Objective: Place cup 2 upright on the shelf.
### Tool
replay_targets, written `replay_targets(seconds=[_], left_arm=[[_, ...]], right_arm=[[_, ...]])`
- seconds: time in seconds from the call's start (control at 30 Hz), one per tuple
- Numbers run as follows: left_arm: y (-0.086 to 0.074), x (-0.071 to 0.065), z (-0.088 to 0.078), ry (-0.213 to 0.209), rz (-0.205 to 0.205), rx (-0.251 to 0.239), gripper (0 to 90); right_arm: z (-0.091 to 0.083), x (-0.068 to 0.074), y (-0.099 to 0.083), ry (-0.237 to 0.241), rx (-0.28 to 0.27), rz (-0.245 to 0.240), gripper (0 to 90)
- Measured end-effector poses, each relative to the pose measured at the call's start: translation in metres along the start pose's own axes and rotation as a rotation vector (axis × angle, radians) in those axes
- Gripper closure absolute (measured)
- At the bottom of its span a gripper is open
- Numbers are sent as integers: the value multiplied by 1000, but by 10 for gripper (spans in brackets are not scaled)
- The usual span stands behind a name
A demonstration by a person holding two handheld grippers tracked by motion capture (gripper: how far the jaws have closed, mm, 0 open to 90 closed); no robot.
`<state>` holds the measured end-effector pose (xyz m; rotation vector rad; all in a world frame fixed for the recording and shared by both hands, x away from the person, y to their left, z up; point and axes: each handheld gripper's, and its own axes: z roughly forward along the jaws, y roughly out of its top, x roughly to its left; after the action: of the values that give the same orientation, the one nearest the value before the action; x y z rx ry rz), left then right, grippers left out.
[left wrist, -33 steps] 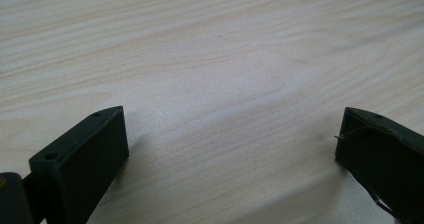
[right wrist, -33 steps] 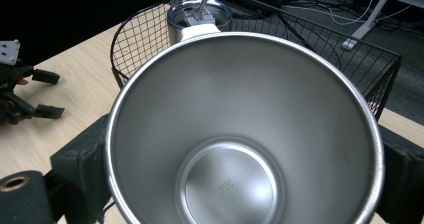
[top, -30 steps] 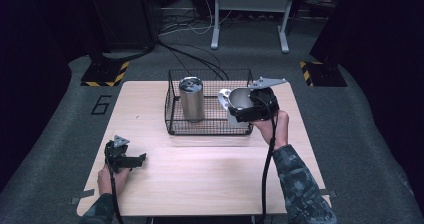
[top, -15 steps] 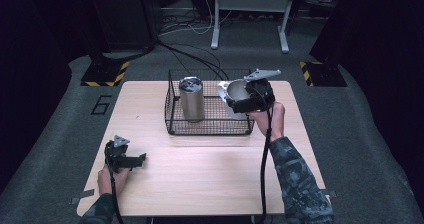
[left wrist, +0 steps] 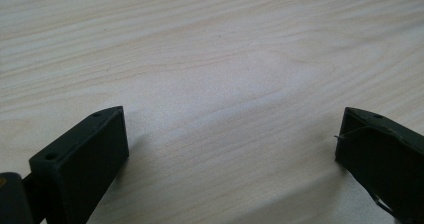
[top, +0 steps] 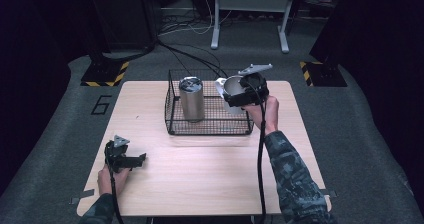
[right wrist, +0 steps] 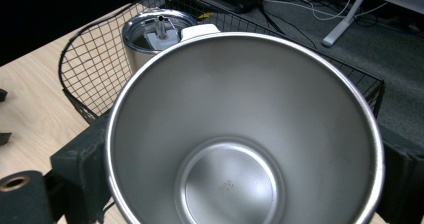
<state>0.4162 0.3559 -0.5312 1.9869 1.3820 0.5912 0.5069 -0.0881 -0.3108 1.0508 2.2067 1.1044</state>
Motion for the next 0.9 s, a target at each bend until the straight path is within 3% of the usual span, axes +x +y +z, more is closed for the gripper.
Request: replay_targets(seconds=[0.6, 0.83, 0.9], left_arm=[[0, 0, 0, 1, -5, -4, 3], [0, 0, 0, 0, -1, 0, 3], [0, 0, 0, 1, -2, -1, 3]], right_arm=[[42, -6, 8, -26, 65, 35, 61], [44, -6, 8, -30, 66, 32, 61], [60, -8, 6, -43, 100, 46, 61]])
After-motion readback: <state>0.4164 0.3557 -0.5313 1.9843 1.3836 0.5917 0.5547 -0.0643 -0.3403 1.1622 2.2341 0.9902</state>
